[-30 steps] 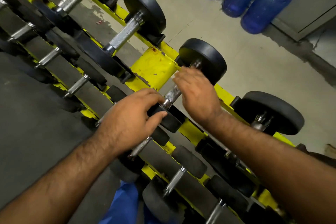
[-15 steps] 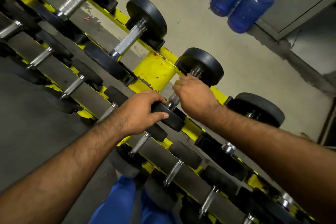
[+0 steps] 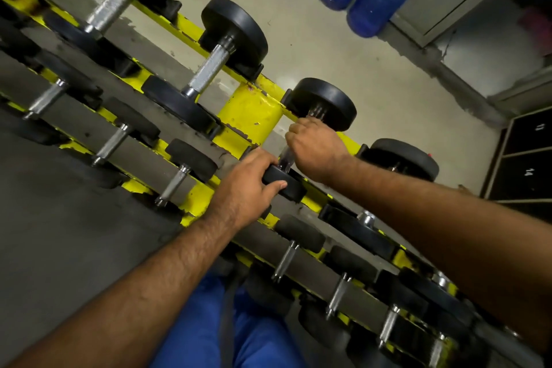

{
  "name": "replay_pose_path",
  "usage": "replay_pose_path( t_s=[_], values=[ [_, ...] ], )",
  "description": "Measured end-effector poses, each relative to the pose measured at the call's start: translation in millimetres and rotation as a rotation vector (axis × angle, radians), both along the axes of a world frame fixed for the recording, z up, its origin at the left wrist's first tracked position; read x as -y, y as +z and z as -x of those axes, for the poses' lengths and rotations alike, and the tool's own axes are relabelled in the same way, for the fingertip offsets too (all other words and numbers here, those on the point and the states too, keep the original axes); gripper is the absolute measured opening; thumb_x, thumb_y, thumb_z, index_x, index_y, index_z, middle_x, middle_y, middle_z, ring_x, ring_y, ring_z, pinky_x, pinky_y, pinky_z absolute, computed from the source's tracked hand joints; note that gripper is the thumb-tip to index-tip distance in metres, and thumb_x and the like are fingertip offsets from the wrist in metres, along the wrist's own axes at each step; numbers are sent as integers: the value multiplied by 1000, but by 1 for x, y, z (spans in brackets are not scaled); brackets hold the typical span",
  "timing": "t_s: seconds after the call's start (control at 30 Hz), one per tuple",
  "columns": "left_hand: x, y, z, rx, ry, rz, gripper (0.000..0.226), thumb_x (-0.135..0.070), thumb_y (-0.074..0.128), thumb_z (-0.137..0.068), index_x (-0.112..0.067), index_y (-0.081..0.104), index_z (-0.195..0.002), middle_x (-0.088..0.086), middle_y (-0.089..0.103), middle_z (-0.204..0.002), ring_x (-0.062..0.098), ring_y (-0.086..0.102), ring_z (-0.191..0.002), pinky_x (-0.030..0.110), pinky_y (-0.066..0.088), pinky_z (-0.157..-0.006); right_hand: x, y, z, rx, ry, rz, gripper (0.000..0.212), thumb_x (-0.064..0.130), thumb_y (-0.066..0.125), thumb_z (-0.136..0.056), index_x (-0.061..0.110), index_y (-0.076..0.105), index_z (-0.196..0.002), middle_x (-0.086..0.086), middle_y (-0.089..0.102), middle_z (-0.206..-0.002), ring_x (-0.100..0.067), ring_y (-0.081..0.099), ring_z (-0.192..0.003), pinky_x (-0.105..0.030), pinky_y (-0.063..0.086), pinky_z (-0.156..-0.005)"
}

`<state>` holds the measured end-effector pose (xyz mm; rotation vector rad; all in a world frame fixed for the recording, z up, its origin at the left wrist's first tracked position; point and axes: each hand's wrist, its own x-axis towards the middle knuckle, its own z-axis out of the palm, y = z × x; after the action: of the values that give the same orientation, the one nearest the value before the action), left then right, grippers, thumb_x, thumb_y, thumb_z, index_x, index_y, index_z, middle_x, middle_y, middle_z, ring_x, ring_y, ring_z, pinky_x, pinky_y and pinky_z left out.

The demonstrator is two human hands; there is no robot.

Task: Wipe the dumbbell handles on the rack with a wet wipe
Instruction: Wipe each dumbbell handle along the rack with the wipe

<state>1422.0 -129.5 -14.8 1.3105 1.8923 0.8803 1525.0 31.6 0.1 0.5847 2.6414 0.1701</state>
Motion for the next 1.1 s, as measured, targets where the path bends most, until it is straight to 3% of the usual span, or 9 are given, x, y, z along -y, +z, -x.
replay_pose_path(
  t_s=[0.13,0.27,0.33,0.43,0.57,0.7,0.83,0.97,1.1],
  values=[
    [0,4,-2,2,7,23,31,-30,72,-87,-17,59,-112,-6,54,-112,12,53,-98,21,37,-78,-12,10,3,0,-37,-5,27,21,47,-93,13,66,-111,-10,66,-114,-28,58,-112,-40,41,-104],
    [2,5,-2,-18,3,26,34,-34,71,-87,-18,58,-114,-5,54,-117,14,53,-102,31,47,-80,7,5,5,57,94,91,30,30,45,-94,16,68,-108,-5,69,-108,-25,61,-106,-43,45,-100],
    [2,5,-3,-11,15,30,34,-35,71,-88,-19,58,-115,-5,54,-118,14,54,-102,33,50,-82,-2,9,5,46,42,112,38,28,37,-93,18,68,-113,-4,69,-114,-24,61,-111,-42,45,-102],
    [2,5,-4,-8,18,31,35,-34,71,-88,-18,57,-116,-5,54,-119,15,55,-106,31,51,-84,-11,6,0,-11,-4,62,33,17,48,-91,15,65,-120,-5,65,-122,-24,56,-119,-39,38,-108],
    [2,7,-5,-16,19,21,37,-34,71,-88,-16,58,-118,-3,53,-127,17,53,-116,33,48,-91,5,7,-8,-7,188,327,34,11,56,-90,13,67,-123,-7,67,-125,-24,58,-121,-44,40,-109],
    [3,7,-5,-9,17,26,38,-33,69,-89,-16,57,-121,-1,52,-133,17,49,-125,32,47,-94,-6,8,-17,-95,64,213,42,2,56,-90,11,64,-130,-10,63,-133,-26,53,-131,-45,35,-115],
    [3,4,-7,-11,13,25,39,-33,69,-89,-16,58,-123,-2,52,-135,14,42,-133,32,44,-101,9,5,-12,-64,216,360,35,10,65,-88,12,68,-123,-7,67,-127,-24,58,-122,-40,40,-111],
    [4,3,-7,-17,9,20,42,-33,68,-90,-14,57,-126,-3,51,-136,13,44,-132,31,42,-103,-11,7,-6,-51,75,161,37,5,51,-89,14,67,-122,-7,68,-121,-24,58,-120,-41,38,-111],
    [3,3,-9,-17,-5,30,44,-32,68,-91,-12,56,-128,0,50,-141,15,35,-141,33,39,-111,-1,8,-13,-66,189,226,36,12,50,-93,11,66,-125,-9,67,-125,-26,58,-121,-40,40,-108]
  ],
)
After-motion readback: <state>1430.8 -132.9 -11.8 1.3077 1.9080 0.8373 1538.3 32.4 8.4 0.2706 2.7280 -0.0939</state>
